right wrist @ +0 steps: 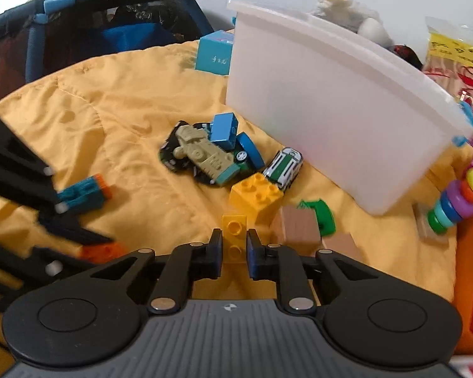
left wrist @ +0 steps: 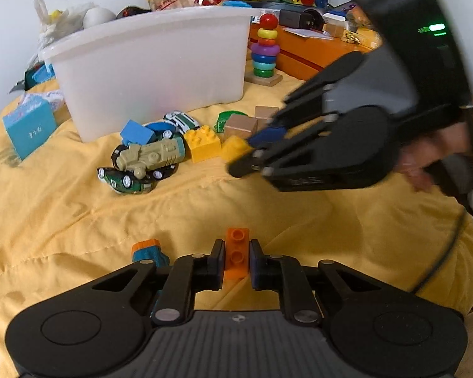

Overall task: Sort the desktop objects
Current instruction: 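Grasp the small yellow brick with the right gripper while the left holds the orange brick, then carry the orange and yellow bricks over the bin and release both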

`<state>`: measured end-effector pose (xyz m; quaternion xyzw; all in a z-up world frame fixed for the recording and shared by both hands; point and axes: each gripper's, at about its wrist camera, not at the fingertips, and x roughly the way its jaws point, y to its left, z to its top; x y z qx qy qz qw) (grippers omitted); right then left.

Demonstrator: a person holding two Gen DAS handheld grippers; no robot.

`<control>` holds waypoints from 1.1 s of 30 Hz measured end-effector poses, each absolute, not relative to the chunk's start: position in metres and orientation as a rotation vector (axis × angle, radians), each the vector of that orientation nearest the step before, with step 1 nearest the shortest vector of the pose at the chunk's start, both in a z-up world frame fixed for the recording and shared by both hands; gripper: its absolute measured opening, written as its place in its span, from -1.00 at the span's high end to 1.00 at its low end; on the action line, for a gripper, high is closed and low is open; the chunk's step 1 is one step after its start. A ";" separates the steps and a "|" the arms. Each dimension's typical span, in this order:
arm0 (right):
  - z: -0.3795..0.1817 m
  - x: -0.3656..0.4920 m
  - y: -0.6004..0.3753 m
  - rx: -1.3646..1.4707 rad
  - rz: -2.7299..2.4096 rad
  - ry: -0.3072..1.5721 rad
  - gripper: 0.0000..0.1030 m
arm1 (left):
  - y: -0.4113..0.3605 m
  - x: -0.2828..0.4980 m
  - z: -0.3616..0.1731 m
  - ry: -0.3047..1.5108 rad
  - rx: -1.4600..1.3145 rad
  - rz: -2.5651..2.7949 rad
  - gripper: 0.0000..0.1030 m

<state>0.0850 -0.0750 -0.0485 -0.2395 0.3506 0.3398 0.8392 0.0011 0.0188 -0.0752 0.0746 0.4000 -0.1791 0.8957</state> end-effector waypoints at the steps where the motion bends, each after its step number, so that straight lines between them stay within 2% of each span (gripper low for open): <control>1: -0.045 0.079 -0.078 -0.500 0.716 0.755 0.67 | 0.018 0.001 -0.076 0.828 0.163 -0.371 0.65; 6: -0.028 0.052 -0.103 -0.406 0.660 0.863 0.67 | 0.016 -0.003 -0.075 0.829 0.193 -0.368 0.65; 9: -0.039 0.055 -0.113 -0.319 0.609 0.991 0.66 | 0.015 -0.003 -0.075 0.831 0.198 -0.359 0.65; 11: -0.050 0.057 -0.112 -0.312 0.586 1.008 0.65 | 0.014 -0.003 -0.075 0.835 0.199 -0.354 0.65; 27: -0.063 0.036 -0.134 -0.179 0.619 0.817 0.41 | 0.018 -0.004 -0.077 0.842 0.145 -0.305 0.58; 30: -0.064 0.033 -0.135 -0.183 0.620 0.803 0.45 | 0.020 -0.003 -0.077 0.850 0.120 -0.304 0.62; 32: -0.062 0.031 -0.132 -0.217 0.609 0.803 0.65 | 0.019 -0.004 -0.076 0.848 0.119 -0.308 0.66; 33: -0.061 0.032 -0.132 -0.215 0.605 0.807 0.66 | 0.018 -0.005 -0.075 0.846 0.122 -0.314 0.66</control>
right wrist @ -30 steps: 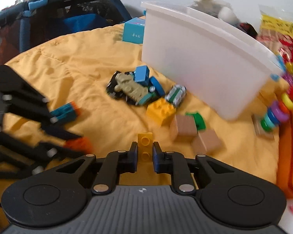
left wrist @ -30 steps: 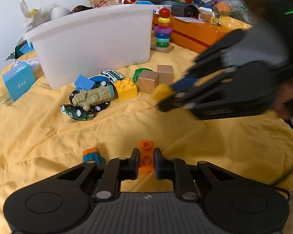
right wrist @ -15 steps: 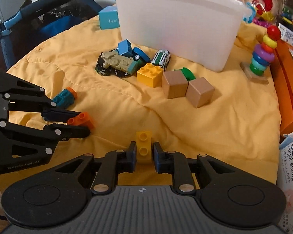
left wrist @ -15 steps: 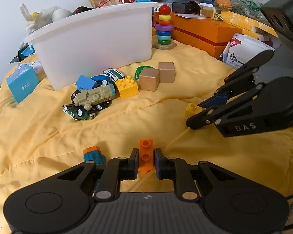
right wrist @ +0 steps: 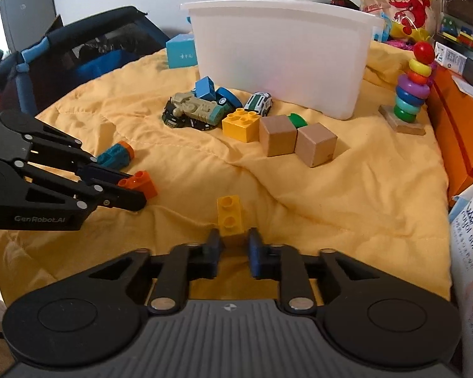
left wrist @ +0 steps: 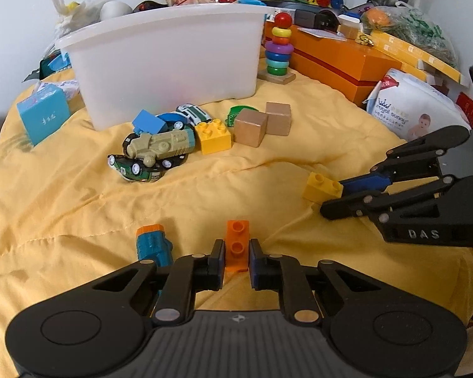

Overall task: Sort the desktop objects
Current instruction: 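Carry the orange and yellow bricks over the bin and release both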

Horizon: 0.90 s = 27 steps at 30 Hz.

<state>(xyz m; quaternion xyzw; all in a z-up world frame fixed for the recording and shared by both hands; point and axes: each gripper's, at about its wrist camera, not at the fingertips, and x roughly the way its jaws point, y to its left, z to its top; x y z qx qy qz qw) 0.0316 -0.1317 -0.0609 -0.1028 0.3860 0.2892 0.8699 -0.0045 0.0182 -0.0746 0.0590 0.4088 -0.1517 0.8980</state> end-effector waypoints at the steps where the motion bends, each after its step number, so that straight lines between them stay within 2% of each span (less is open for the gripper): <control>1: -0.060 0.033 -0.132 -0.211 0.601 0.814 0.66 | 0.018 -0.005 -0.073 0.842 0.124 -0.320 0.66; 7: -0.040 0.033 -0.136 -0.205 0.584 0.773 0.67 | 0.017 -0.005 -0.047 0.783 0.137 -0.327 0.66; 12: 0.001 0.044 -0.141 -0.197 0.561 0.658 0.67 | 0.026 0.007 -0.001 0.673 0.114 -0.316 0.66; 21: 0.041 0.116 -0.128 -0.201 0.477 0.466 0.67 | 0.040 0.087 0.068 0.495 0.082 -0.247 0.66; 27: 0.055 0.154 -0.112 -0.157 0.456 0.440 0.66 | 0.035 0.148 0.073 0.481 0.080 -0.182 0.66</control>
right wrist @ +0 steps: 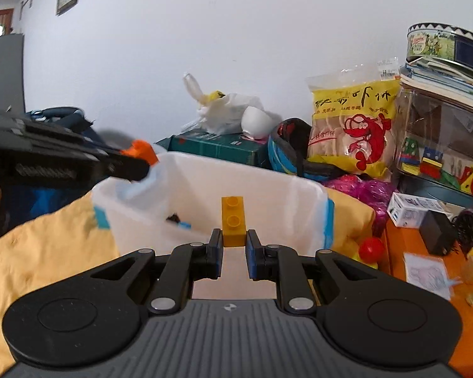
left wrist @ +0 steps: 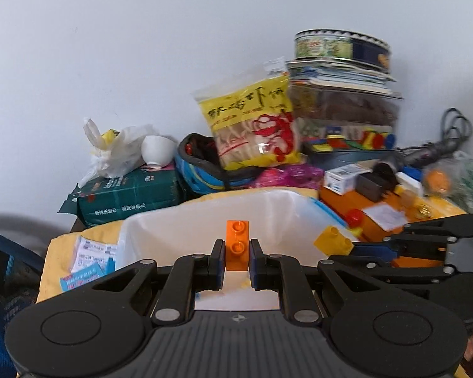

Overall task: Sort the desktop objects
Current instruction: 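Carry the orange and yellow bricks over the bin and release both, then move both open grippers back over the toy pile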

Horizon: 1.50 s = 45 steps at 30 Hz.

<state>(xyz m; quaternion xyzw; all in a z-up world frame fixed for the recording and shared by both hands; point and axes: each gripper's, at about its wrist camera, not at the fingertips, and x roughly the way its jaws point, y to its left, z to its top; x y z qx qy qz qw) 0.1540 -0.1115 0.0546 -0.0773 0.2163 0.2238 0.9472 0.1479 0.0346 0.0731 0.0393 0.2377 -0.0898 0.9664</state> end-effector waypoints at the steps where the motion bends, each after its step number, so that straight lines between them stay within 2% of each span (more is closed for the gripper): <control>1: 0.055 0.158 -0.109 -0.151 0.457 0.438 0.66 | 0.035 0.156 0.071 0.492 0.082 -0.169 0.66; 6: 0.044 0.181 -0.098 -0.142 0.444 0.479 0.63 | 0.039 0.192 0.052 0.549 0.094 -0.099 0.64; 8: 0.037 0.184 -0.096 -0.131 0.430 0.490 0.48 | 0.039 0.199 0.042 0.587 0.115 -0.087 0.36; 12: 0.037 0.180 -0.100 -0.121 0.433 0.476 0.48 | 0.043 0.191 0.037 0.596 0.121 -0.099 0.10; 17: 0.043 0.170 -0.105 -0.121 0.440 0.454 0.44 | 0.048 0.166 0.044 0.576 0.077 -0.123 0.08; 19: 0.044 0.163 -0.108 -0.127 0.447 0.449 0.34 | 0.048 0.150 0.048 0.553 0.054 -0.129 0.07; 21: 0.045 0.150 -0.112 -0.152 0.460 0.435 0.13 | 0.047 0.127 0.052 0.514 0.042 -0.138 -0.05; 22: 0.045 0.143 -0.115 -0.160 0.472 0.427 0.11 | 0.046 0.116 0.053 0.499 0.042 -0.144 -0.26; 23: 0.044 0.135 -0.118 -0.168 0.482 0.427 0.11 | 0.044 0.105 0.052 0.492 0.045 -0.149 -0.35; 28: 0.021 0.105 -0.123 -0.194 0.514 0.504 0.10 | 0.036 0.059 0.032 0.513 0.085 -0.192 -0.35; 32: -0.010 0.089 -0.121 -0.199 0.547 0.620 0.09 | 0.027 0.039 -0.001 0.626 0.100 -0.229 -0.35; 38: -0.038 0.076 -0.119 -0.179 0.561 0.736 0.07 | 0.014 0.049 -0.048 0.753 0.256 -0.217 -0.33; 39: -0.041 0.074 -0.119 -0.176 0.567 0.748 0.01 | 0.013 0.053 -0.053 0.757 0.296 -0.213 -0.33; 45: -0.050 0.058 -0.122 -0.179 0.560 0.768 0.00 | 0.018 0.077 -0.059 0.739 0.409 -0.236 -0.22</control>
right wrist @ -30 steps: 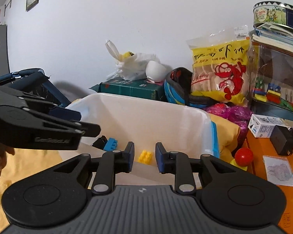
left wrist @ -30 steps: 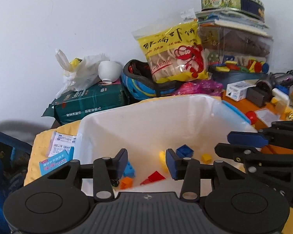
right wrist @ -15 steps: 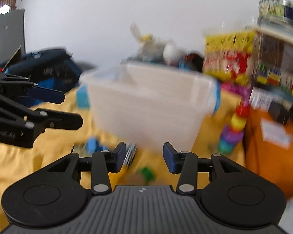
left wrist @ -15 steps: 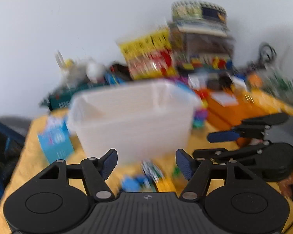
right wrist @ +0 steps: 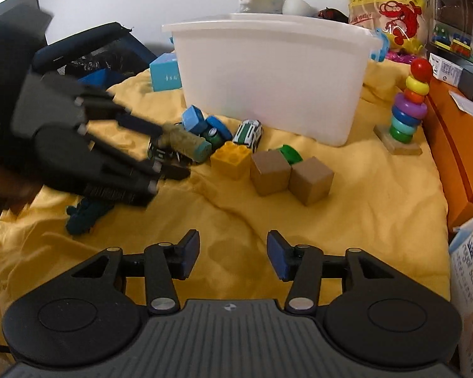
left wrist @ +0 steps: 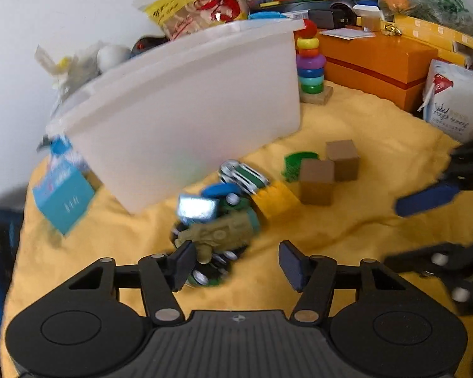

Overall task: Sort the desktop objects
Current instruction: 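Move both open grippers back over the toy pile, then grasp the teal figure with the left gripper while the right grasps the beige figure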

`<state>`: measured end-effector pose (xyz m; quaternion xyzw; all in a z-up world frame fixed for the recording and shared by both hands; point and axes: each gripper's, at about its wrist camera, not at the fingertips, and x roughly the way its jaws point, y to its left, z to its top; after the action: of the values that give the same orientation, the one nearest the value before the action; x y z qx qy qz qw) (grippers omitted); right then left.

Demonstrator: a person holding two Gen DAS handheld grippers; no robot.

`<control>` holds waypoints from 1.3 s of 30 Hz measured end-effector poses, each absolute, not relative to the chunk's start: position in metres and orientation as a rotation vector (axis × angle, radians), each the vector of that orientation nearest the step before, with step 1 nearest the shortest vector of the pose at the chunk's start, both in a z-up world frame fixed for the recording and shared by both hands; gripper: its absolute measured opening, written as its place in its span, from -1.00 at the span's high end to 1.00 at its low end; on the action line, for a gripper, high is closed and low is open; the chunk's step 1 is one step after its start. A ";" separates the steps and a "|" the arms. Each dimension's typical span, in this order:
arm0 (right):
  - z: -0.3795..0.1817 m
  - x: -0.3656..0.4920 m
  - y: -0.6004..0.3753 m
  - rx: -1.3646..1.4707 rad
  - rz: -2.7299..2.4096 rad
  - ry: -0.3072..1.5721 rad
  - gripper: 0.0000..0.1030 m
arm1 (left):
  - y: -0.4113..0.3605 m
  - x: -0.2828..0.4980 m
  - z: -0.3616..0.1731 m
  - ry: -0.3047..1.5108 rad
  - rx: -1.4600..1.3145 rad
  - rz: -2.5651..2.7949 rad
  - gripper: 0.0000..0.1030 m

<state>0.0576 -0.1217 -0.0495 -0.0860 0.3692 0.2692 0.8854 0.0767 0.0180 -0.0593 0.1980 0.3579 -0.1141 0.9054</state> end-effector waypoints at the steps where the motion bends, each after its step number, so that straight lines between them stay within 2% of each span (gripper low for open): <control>1: -0.050 0.056 -0.124 -0.175 0.556 0.770 0.00 | 0.016 0.081 -0.060 0.730 0.457 -0.233 -0.22; 5: -0.052 0.054 -0.127 -0.165 0.540 0.778 -0.01 | 0.010 0.096 -0.065 0.724 0.610 -0.279 -0.19; 6: -0.052 0.054 -0.127 -0.165 0.535 0.779 -0.01 | 0.009 0.098 -0.066 0.726 0.615 -0.300 -0.09; 7: -0.052 0.054 -0.127 -0.164 0.531 0.777 -0.01 | 0.009 0.100 -0.066 0.730 0.608 -0.315 0.13; 11: -0.048 0.056 -0.131 -0.152 0.503 0.750 -0.01 | 0.003 0.096 -0.071 0.784 0.542 -0.382 0.19; 21: -0.049 0.067 -0.133 -0.107 0.495 0.762 -0.01 | 0.018 0.024 -0.072 0.892 0.206 -0.359 0.25; 26: -0.043 0.073 -0.120 -0.090 0.564 0.737 -0.01 | 0.016 0.005 -0.074 0.886 0.200 -0.348 0.18; 35: -0.036 0.080 -0.088 -0.139 0.663 0.728 0.00 | 0.028 -0.010 -0.072 0.896 0.124 -0.382 0.19; 39: -0.028 0.071 -0.079 -0.220 0.668 0.726 0.00 | 0.035 -0.020 -0.058 0.825 0.202 -0.291 0.18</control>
<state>0.0714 -0.0792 -0.0283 -0.1054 0.3479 0.3201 0.8749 -0.0196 0.0355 -0.0580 0.0975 0.3986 -0.1407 0.9010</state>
